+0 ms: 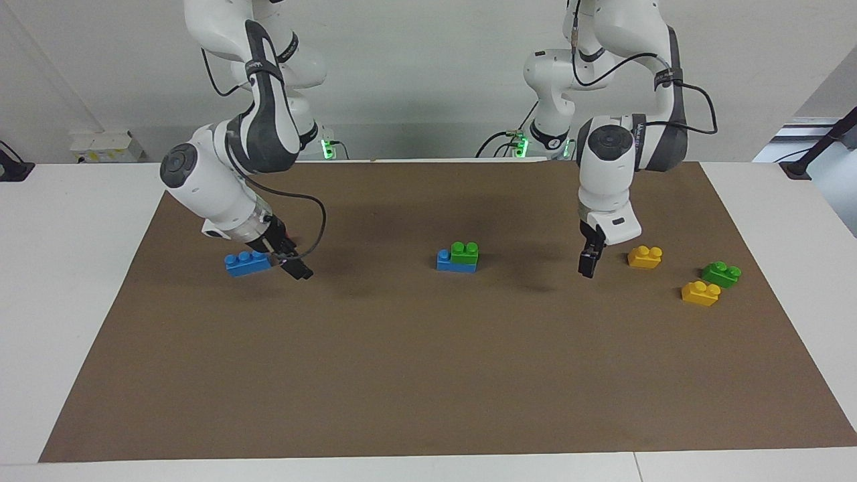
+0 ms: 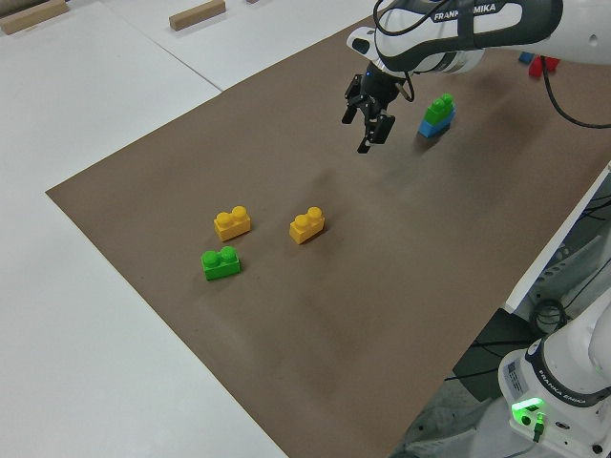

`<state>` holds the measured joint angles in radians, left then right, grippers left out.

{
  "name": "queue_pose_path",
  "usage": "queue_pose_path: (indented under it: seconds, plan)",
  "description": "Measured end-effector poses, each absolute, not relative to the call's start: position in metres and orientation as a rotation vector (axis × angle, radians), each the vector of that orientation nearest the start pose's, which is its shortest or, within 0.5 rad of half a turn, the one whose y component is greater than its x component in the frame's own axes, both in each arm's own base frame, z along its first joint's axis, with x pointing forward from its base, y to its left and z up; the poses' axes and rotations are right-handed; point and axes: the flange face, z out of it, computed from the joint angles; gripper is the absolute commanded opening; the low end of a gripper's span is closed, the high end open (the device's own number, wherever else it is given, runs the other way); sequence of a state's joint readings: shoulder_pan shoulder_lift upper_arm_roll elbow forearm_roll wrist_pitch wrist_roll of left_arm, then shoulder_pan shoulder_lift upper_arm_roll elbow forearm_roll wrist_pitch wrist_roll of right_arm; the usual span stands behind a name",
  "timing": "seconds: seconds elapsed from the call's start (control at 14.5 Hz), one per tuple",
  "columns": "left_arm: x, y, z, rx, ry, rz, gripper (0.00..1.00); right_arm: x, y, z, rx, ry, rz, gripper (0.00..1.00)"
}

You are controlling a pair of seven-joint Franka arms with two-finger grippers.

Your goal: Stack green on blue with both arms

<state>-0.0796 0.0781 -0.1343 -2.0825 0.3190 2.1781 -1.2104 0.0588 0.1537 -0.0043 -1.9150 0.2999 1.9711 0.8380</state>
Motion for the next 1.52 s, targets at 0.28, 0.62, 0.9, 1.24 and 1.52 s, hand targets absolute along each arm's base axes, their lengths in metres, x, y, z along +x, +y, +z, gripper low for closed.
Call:
queue_pose_path:
  seconds: [0.28, 0.62, 0.9, 1.24, 1.52]
  plan:
    - [0.566, -0.074, 0.422, -2.815, -0.867, -0.167, 1.00, 0.579, 0.034, 0.455, -2.792, 1.006, 0.245, 1.00]
    - [0.575, -0.042, 0.461, -2.944, -0.601, -0.028, 1.00, 0.552, 0.016, 0.513, -3.005, 0.534, 0.187, 1.00]
    - [0.574, -0.032, 0.496, -3.020, -0.421, 0.079, 1.00, 0.538, 0.009, 0.547, -3.106, 0.084, 0.145, 1.00]
    - [0.552, -0.030, 0.540, -3.085, -0.154, 0.166, 1.00, 0.538, 0.005, 0.583, -3.109, 0.012, 0.140, 1.00]
    - [0.530, -0.030, 0.569, -3.087, -0.009, 0.189, 1.00, 0.541, 0.002, 0.583, -3.133, 0.013, 0.146, 1.00]
